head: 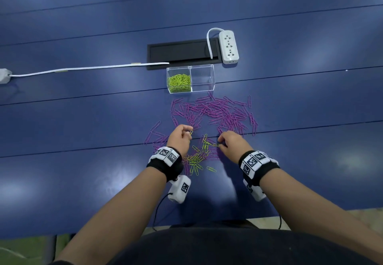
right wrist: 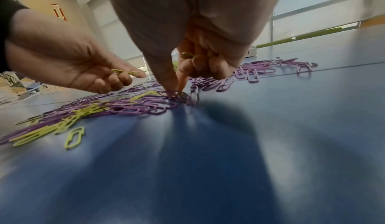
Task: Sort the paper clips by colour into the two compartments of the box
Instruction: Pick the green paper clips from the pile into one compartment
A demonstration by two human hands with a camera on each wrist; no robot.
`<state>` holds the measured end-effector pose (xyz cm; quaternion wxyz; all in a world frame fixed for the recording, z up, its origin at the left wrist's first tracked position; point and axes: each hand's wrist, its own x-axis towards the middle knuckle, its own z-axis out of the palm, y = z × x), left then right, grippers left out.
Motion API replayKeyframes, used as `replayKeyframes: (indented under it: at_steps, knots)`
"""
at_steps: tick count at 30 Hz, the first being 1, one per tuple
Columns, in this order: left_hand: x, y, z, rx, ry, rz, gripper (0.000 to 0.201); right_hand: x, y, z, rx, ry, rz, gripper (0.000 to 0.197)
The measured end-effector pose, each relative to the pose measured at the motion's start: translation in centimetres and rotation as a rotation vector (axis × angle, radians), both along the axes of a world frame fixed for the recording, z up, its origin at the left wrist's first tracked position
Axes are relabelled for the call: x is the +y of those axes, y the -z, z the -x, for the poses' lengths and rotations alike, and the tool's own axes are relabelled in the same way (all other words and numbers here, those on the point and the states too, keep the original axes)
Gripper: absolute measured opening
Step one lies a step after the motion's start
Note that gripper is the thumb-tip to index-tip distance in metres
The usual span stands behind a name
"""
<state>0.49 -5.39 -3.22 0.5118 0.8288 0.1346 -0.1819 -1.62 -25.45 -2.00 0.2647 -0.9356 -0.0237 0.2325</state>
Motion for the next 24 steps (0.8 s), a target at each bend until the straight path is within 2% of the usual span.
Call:
replayKeyframes:
  at_steps: [3,5,7,9,12,13,16,18,24]
  knots:
    - [-0.1,-0.4,-0.6,0.125,-0.139,0.156,0.036,0.2,0.1,0.2,-0.024,-0.032,0.033,0.013]
    - [-0.4,-0.6,-1.0,0.179,-0.212,0.219,0.033,0.5,0.2,0.4,-0.02,-0.027,0.042,0.012]
    - [-0.7,-0.9,-1.0,0.21,-0.202,0.201,0.025,0.7,0.1,0.5,0.002,-0.005,0.036,0.008]
    - [-1.0,-1.2,-0.7,0.175,-0.059,0.043,0.017,0.4,-0.1,0.5,0.02,0.07,-0.008,0.003]
    - [-1.7,-1.6,0.2,0.096,0.218,-0.319,0.02,-0.3,-0.2,0.3,0.021,0.277,-0.137,0.003]
    - [-1.8,-1.5,0.4,0.063,0.261,-0.373,0.02,-0.5,-0.4,0.0,0.027,0.335,-0.196,0.004]
    - [-2.1,-1.4,0.9,0.033,0.308,-0.465,0.02,-0.1,-0.5,-0.9,0.08,0.418,-0.375,0.026]
    - [-1.9,-1.5,0.9,0.032,0.302,-0.471,0.019,0.6,-0.7,-1.6,0.072,0.375,-0.383,0.03]
    - [-0.2,-1.9,1.2,0.046,0.259,-0.498,0.008,2.9,-0.4,-2.7,0.04,0.12,-0.073,0.012]
